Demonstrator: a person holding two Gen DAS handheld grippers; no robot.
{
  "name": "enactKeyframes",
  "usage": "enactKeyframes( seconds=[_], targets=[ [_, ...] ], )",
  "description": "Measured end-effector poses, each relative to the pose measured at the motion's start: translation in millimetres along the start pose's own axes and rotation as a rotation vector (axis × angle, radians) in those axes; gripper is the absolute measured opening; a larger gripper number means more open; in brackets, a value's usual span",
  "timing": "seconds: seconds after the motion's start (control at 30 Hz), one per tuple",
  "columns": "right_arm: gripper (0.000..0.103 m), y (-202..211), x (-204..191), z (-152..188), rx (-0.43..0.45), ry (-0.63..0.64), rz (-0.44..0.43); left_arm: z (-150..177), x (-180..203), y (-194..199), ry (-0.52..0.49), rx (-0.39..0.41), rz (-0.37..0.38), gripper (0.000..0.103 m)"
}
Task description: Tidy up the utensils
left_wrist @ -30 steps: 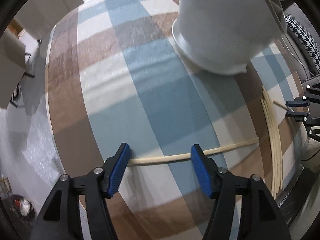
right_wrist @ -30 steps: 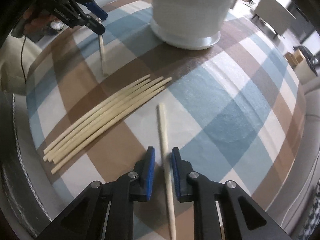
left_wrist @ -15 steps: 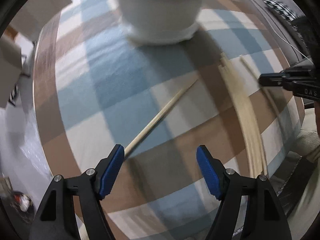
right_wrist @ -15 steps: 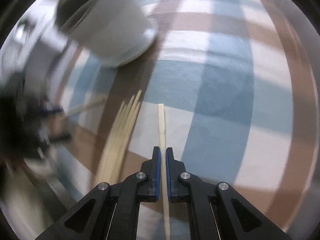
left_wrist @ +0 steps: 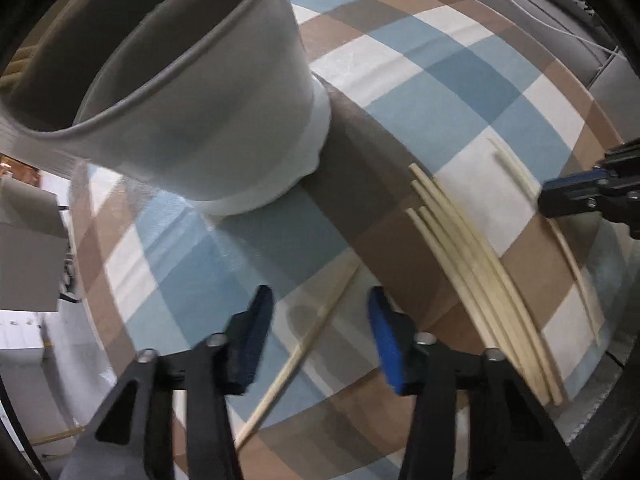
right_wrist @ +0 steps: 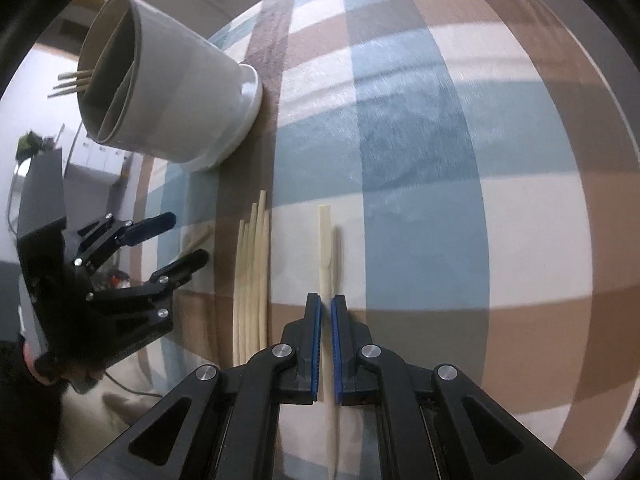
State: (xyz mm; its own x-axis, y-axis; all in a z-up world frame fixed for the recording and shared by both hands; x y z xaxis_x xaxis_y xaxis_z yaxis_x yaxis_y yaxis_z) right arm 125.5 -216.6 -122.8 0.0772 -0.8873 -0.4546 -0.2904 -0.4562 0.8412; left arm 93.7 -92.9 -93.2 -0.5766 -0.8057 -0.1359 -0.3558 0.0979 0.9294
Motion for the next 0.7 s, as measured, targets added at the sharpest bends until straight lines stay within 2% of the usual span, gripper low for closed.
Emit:
enactKeyframes(
  seconds=[0.03,0.1,0.17,0.3,0.4,0.53,0.63,0.67,0.7],
  targets=[
    [0.004,-3,-2,-1,0.006,0.004,0.005,-2,1,-2,0.003,-0.005,0.022,0.029],
    [0.004,-8,-5,-3,0.005,0.007,0.014,-6,5,-4,0.010,-0.015,0.078,0.007],
    [0.004,-12,-9,-6,0.008,0.019,0.018,-8,16,-2,0.003,-0.020,0.095,0.003],
    [0.004,-12,-12,-12,0.038,0.013,0.014,-11,19,-4,0.032,-0.023,0.122,0.002],
    [0.004,-3,-12,-15,0.075,0.010,0.003,-15,14,1,0.079,0.014,0.120,0.002],
    [0.004,8,-22,-17,0.145,0.026,-0.043,-16,5,23,0.173,0.109,0.103,0.002],
    [0.004,25,-35,-15,0.240,0.054,-0.089,-11,0,43,0.247,0.191,0.086,0.002],
    [0.004,28,-40,-14,0.263,0.058,-0.097,-10,-25,43,0.273,0.219,0.085,0.002],
    [0.004,34,-45,-11,0.292,0.061,-0.110,-7,-30,48,0.300,0.247,0.086,0.002]
  ],
)
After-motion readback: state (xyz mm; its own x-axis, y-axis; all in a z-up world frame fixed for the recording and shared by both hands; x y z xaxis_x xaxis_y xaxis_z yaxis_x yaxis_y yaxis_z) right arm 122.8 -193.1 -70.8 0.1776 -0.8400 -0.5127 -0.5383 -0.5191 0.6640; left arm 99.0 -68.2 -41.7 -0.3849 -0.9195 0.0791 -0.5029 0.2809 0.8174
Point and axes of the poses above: each gripper's, at about its wrist camera, not at the fingertips, and y roughly against the way its jaws point, x to its right, z to its underside, the point moved 1 cm from there along -y, roughly the way its jaws point, and after that the axes turned 11 degrees about x, right-handed, at the moved point
